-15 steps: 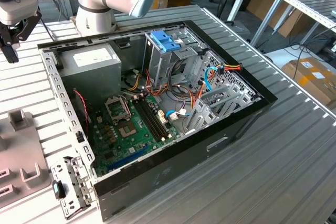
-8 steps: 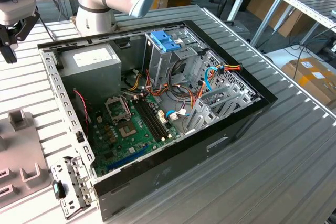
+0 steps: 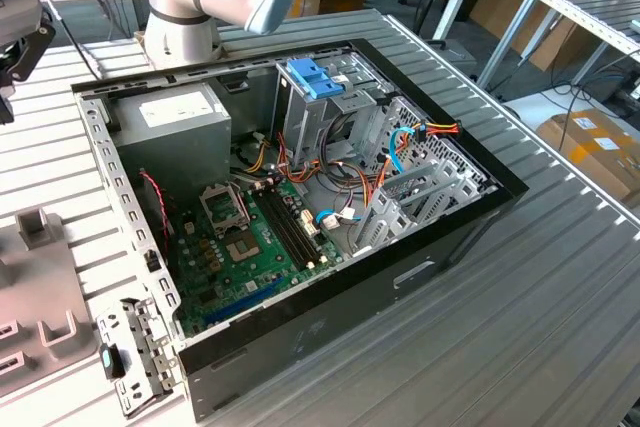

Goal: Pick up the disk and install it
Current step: 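Reach for the disk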

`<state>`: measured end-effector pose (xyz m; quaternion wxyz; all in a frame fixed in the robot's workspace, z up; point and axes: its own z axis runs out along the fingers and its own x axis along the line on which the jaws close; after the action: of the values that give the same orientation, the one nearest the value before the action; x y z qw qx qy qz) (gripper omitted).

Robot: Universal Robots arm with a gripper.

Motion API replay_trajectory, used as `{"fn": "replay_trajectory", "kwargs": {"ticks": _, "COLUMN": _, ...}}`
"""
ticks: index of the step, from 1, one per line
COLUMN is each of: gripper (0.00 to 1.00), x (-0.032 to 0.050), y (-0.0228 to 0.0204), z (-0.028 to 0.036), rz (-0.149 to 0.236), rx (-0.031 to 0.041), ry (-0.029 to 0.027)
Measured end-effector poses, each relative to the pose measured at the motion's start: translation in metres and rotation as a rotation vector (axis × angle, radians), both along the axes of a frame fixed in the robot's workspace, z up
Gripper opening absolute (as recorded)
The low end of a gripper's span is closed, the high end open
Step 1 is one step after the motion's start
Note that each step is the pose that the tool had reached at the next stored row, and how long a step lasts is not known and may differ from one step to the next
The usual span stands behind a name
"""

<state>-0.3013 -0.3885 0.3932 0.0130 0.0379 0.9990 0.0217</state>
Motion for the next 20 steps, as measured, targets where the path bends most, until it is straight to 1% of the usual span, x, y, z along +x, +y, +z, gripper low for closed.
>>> {"fn": "replay_trajectory", "kwargs": {"ticks": 4, "gripper": 0.11, "x": -0.0081, "y": 0.0001, "z": -0.0001, "rz": 0.0, "rx": 0.0001, "ry": -0.0001}}
{"fn": "replay_trajectory", "kwargs": {"ticks": 9, "gripper": 0.11, "x": -0.0159, "y": 0.0001, "z": 0.0, "rz": 0.0, "rx": 0.0, "ry": 0.0}}
{"fn": "replay_trajectory", "kwargs": {"ticks": 11, "gripper": 0.11, "x": -0.0223, "y": 0.0001, "z": 0.0, "rz": 0.0, "rx": -0.0001, "ry": 0.0001}}
{"fn": "replay_trajectory", "kwargs": {"ticks": 13, "gripper": 0.11, "x": -0.0269, "y": 0.0001, "z": 0.0, "rz": 0.0, "rx": 0.0, "ry": 0.0}}
{"fn": "replay_trajectory", "kwargs": {"ticks": 14, "gripper": 0.11, "x": -0.0335, "y": 0.0001, "z": 0.0001, "rz": 0.0, "rx": -0.0001, "ry": 0.0001}}
{"fn": "replay_trajectory", "kwargs": {"ticks": 15, "gripper": 0.11, "x": -0.0371, "y": 0.0002, "z": 0.0, "rz": 0.0, "rx": -0.0001, "ry": 0.0001}}
{"fn": "replay_trajectory", "kwargs": {"ticks": 16, "gripper": 0.11, "x": -0.0393, "y": 0.0006, "z": -0.0001, "rz": 0.0, "rx": 0.0, "ry": 0.0}}
{"fn": "replay_trajectory", "kwargs": {"ticks": 18, "gripper": 0.11, "x": -0.0405, "y": 0.0027, "z": -0.0001, "rz": 0.0, "rx": 0.0, "ry": 0.0}}
{"fn": "replay_trajectory", "kwargs": {"ticks": 20, "gripper": 0.11, "x": -0.0418, "y": 0.0078, "z": -0.0002, "rz": 0.0, "rx": -0.0001, "ry": 0.0}}
